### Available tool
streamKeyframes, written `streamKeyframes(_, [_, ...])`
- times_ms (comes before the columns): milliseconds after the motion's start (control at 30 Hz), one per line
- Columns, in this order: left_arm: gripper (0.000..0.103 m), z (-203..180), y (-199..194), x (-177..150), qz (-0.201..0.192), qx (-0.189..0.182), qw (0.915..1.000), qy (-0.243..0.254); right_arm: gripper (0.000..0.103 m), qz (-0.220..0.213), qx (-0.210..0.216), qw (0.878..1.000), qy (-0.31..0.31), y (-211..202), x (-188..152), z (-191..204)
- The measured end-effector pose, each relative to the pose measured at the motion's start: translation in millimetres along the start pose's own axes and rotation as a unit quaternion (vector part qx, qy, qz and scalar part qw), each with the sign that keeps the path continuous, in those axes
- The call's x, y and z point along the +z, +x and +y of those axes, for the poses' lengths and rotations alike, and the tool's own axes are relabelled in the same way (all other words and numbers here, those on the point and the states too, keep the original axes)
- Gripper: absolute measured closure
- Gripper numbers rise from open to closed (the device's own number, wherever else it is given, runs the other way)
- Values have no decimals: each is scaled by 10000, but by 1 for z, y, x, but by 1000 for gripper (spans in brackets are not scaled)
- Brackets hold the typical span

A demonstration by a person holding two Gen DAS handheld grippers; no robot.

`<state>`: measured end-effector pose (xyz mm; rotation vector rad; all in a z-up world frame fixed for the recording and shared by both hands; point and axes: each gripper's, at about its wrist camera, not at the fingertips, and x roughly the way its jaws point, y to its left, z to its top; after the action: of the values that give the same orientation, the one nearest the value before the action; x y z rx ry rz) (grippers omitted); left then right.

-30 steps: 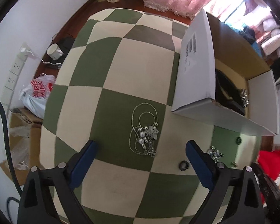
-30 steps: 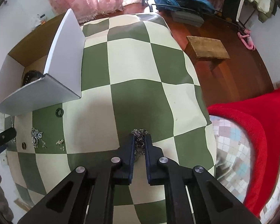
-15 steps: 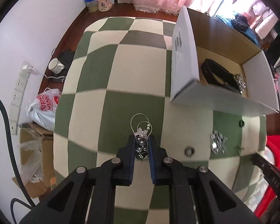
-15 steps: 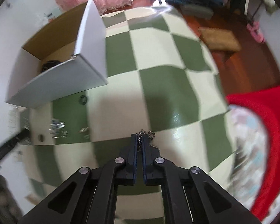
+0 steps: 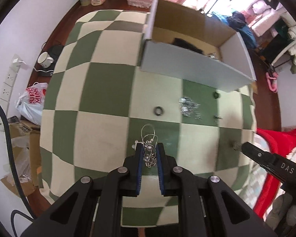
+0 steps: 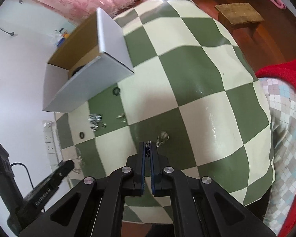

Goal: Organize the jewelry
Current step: 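Carry earrings with left tool toward box while right tool carries chain into box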

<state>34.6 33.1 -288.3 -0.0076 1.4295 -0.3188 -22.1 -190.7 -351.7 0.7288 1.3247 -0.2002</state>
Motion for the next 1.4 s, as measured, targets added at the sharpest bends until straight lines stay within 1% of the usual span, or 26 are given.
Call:
streamKeyframes(200, [93, -24, -24, 0, -136, -164, 9993, 320, 99, -185, 109, 9996, -171, -25, 1, 19])
streamKeyframes(400, [93, -43, -49, 10, -300, -199, 9978, 565, 99, -338, 192, 9987, -332, -52, 9, 38])
streamKeyframes(500, [93, -50, -62, 15, -384, -147, 9969, 666, 99, -405, 227, 9981, -396, -69, 13, 46])
streamKeyframes(833, [93, -61, -107, 36, -632, -171, 9953, 713, 99, -658, 361, 9952, -627, -127, 34, 74])
streamKeyframes(1033, [93, -71, -128, 59, -889, -223, 9928, 774, 99, -820, 428, 9928, -765, -154, 53, 92])
streamKeyframes(1200, [93, -78, -137, 88, -1092, -249, 9900, 857, 99, -922, 458, 9910, -854, -165, 74, 106])
streamKeyframes(1300, [93, -76, -137, 105, -1181, -251, 9891, 841, 99, -951, 472, 9902, -905, -163, 88, 113])
streamKeyframes(1400, [93, -70, -128, 126, -1191, -252, 9894, 790, 99, -880, 499, 9908, -903, -152, 103, 118])
